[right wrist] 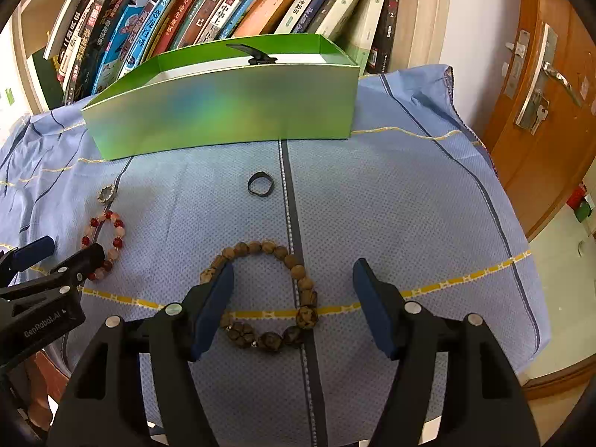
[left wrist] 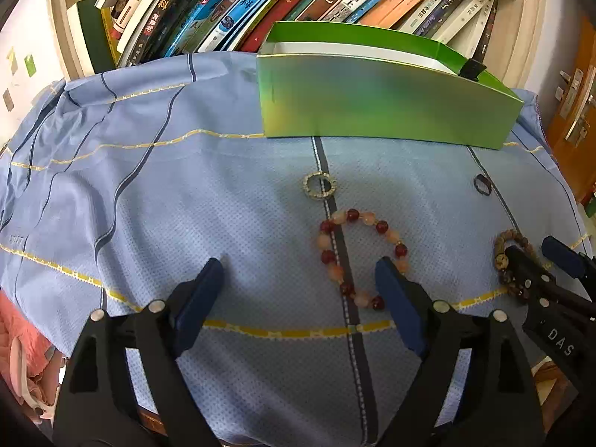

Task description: Organize jewelry

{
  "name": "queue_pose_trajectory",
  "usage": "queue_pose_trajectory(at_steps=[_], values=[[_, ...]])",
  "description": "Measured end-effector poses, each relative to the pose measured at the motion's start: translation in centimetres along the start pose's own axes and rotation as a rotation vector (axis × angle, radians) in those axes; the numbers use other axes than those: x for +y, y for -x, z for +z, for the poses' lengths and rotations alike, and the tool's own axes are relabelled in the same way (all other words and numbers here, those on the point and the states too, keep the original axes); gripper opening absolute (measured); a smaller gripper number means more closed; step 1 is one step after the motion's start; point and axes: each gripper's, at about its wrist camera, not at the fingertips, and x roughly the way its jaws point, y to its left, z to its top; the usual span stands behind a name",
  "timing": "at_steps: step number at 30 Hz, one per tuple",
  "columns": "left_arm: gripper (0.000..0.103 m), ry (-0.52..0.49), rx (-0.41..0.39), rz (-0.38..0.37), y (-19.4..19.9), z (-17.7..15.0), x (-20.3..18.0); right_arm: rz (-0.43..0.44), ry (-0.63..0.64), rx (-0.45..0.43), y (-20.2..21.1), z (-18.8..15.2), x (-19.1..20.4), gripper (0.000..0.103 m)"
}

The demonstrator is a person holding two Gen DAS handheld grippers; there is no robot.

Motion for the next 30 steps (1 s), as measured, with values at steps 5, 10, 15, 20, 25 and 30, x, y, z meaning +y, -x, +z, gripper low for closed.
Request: queue_pose_trajectory(at_steps=[5, 10, 15, 20, 25, 30], values=[[0.054, -0.005, -0.020, -0.017, 0.3, 0.1, -0.2, 0.037, 0.031, -0.015, 0.6, -0.4, 0.9, 0.034], [0.030, -0.026, -0.025, -0.035, 0.5, 0.1, -0.9, 0.068, 0.051, -0.010, 0.8, -0.3, 1.7, 0.008], [0.009, -0.036, -0.020, -0.060, 0.7, 0.0, -1.3, 0.112, 0.048, 0.008, 0.5, 0.3, 1.8, 0.008], [0.008, -0.041, -0.025, -0.103, 1.5, -0.1, -1.5, 0.135, 0.029, 0.008, 0.6, 0.9, 1.3, 0.008], [0.009, -0.043, -0.073, -0.109, 3.1, 0.8, -1.4, 0.120, 0.012, -0.042, 2.0, 2.1, 0.2, 0.008], [0.008, -0.045, -0.128, -0.125, 5.0, 1.7, -1.3, 0.112, 0.018, -0.110, 4.2, 3.6, -0.1, 0.008]])
